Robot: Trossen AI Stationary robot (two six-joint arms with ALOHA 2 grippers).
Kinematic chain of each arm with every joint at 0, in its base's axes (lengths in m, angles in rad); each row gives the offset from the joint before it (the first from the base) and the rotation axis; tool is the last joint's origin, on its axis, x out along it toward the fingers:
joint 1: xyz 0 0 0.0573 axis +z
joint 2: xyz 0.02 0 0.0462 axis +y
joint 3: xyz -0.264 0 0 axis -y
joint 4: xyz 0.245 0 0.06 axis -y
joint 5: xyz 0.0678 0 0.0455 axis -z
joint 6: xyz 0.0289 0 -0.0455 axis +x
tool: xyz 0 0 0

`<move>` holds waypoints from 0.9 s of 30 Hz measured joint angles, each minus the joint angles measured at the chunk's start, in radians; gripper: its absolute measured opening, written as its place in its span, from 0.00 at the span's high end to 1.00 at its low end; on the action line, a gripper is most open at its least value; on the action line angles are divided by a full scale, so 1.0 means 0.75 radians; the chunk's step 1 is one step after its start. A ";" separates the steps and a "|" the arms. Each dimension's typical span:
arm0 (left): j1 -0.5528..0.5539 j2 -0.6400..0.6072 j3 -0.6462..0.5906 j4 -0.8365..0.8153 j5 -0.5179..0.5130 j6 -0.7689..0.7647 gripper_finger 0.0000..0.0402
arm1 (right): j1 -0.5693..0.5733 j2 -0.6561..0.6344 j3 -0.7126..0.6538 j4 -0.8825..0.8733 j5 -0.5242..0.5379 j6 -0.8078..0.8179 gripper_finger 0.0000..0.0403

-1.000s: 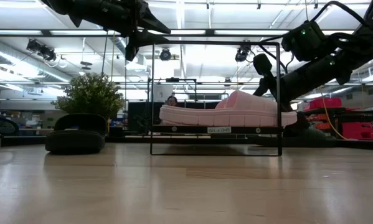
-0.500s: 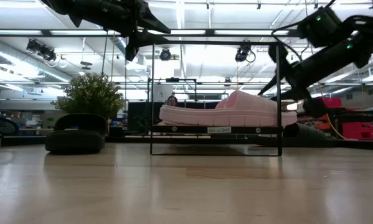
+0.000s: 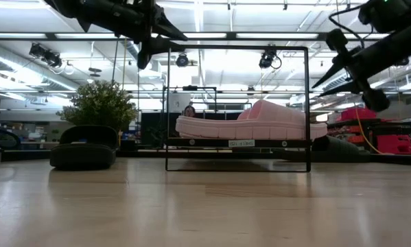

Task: Pick and place slides into the shelf
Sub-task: Put the right black slides on the shelf

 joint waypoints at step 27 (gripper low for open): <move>0.068 0.001 0.000 0.000 -0.001 -0.078 0.68 | -0.427 0.557 0.605 -0.967 0.095 -0.686 0.73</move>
